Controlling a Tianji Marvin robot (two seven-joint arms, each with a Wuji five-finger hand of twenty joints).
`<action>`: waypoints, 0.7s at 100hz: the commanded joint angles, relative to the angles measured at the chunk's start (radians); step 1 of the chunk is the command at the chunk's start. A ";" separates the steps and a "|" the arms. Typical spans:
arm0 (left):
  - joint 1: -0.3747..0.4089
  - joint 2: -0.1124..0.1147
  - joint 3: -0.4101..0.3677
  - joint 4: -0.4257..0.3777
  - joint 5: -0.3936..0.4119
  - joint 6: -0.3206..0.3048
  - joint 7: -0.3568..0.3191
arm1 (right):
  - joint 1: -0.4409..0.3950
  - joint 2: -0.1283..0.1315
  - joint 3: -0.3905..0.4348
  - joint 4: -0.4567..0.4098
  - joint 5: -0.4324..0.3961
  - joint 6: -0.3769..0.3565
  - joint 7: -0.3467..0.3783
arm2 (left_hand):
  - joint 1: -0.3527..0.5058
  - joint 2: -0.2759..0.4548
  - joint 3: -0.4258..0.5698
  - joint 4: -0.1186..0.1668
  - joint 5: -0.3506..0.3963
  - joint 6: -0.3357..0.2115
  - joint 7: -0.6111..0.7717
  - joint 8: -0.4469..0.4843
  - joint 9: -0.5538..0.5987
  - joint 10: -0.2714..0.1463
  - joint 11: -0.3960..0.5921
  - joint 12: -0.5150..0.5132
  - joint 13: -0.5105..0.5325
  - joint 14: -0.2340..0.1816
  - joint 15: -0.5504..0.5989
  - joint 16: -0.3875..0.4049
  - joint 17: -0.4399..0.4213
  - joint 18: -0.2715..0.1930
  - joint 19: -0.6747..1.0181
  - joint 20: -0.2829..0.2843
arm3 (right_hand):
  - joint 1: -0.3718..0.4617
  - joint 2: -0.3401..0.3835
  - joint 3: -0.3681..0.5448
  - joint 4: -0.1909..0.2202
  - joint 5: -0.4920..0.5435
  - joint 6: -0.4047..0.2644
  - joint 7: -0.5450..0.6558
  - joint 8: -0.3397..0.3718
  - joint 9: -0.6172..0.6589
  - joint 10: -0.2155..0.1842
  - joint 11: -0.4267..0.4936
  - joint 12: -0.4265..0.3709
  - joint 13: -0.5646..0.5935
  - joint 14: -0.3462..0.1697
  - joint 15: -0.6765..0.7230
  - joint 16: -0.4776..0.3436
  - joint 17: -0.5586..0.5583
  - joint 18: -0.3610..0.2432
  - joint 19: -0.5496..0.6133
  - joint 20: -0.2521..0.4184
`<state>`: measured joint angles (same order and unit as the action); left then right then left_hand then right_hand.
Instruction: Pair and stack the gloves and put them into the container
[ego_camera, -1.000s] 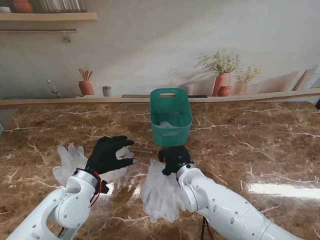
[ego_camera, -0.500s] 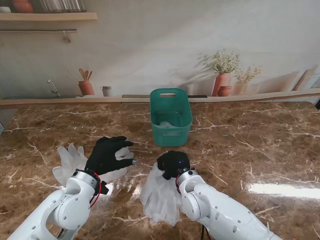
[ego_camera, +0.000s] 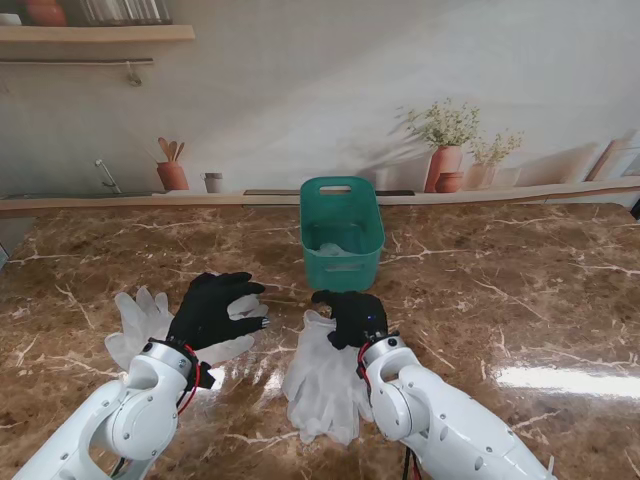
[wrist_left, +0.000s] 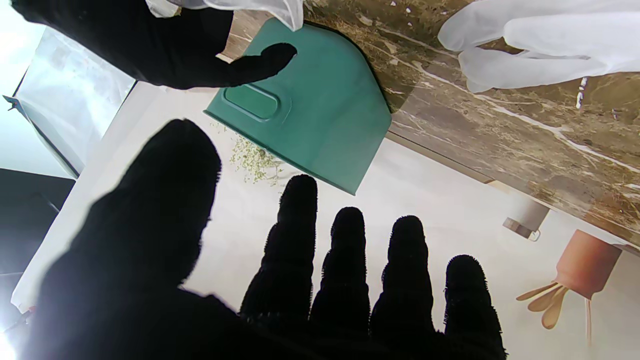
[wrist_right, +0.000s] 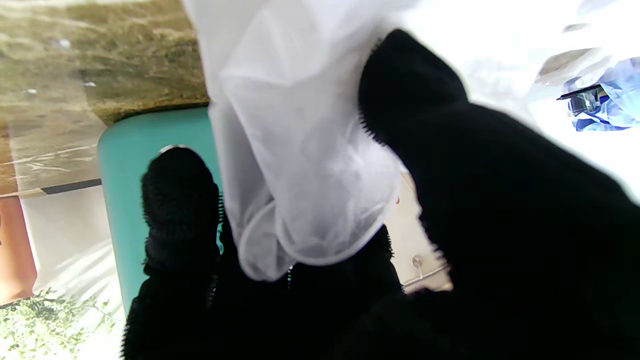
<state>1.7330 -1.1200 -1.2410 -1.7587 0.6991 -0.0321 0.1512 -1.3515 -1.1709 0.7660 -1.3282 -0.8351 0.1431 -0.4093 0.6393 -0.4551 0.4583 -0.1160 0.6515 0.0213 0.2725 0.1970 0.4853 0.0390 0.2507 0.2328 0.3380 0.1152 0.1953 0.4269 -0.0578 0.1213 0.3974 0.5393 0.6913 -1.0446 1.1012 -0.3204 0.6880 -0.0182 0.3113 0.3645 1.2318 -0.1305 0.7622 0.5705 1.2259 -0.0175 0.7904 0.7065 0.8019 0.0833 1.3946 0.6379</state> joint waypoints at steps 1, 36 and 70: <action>0.004 0.000 0.001 0.000 0.004 -0.004 0.004 | -0.018 0.010 0.008 -0.031 0.007 0.013 0.047 | 0.002 0.021 -0.033 0.022 0.034 -0.031 0.016 0.015 0.015 -0.037 -0.020 -0.015 0.002 -0.054 -0.036 -0.013 -0.013 -0.002 -0.031 0.014 | 0.059 -0.014 0.028 0.010 -0.018 0.041 0.080 -0.049 -0.002 0.004 0.029 -0.022 -0.023 -0.010 0.024 0.031 -0.018 0.005 -0.015 0.008; 0.004 0.000 -0.002 0.003 0.016 -0.016 0.017 | -0.040 0.015 0.031 -0.068 -0.019 0.034 0.045 | 0.005 0.021 -0.028 0.021 0.046 -0.041 0.030 0.022 0.019 -0.046 -0.025 -0.018 0.004 -0.063 -0.040 -0.020 -0.014 -0.004 -0.049 0.018 | 0.010 0.048 0.009 0.011 0.227 -0.292 0.625 0.052 0.050 0.002 -0.148 0.191 -0.041 0.005 -0.036 0.044 -0.018 0.032 -0.079 0.040; 0.003 0.001 -0.005 0.000 0.020 -0.014 0.015 | -0.051 -0.007 0.080 -0.059 -0.015 -0.003 -0.098 | 0.003 0.025 -0.023 0.021 0.053 -0.043 0.037 0.026 0.022 -0.040 -0.024 -0.018 0.004 -0.059 -0.038 -0.020 -0.014 -0.002 -0.056 0.026 | -0.021 0.044 -0.016 -0.003 0.313 -0.398 0.652 0.208 0.090 -0.015 -0.137 0.192 -0.015 -0.015 -0.021 0.028 -0.022 0.017 -0.025 0.050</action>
<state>1.7327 -1.1200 -1.2461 -1.7571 0.7153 -0.0464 0.1646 -1.3992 -1.1711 0.8349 -1.3851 -0.8424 0.1434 -0.5093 0.6393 -0.4551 0.4582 -0.1159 0.6816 0.0078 0.2968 0.2074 0.4947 0.0257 0.2476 0.2227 0.3380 0.1007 0.1839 0.4171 -0.0579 0.1213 0.3729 0.5521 0.6760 -0.9804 1.0888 -0.3194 0.9676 -0.3771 0.9453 0.5525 1.2863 -0.1157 0.6188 0.7483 1.1884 -0.0122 0.7603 0.7421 0.7831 0.1213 1.3322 0.6613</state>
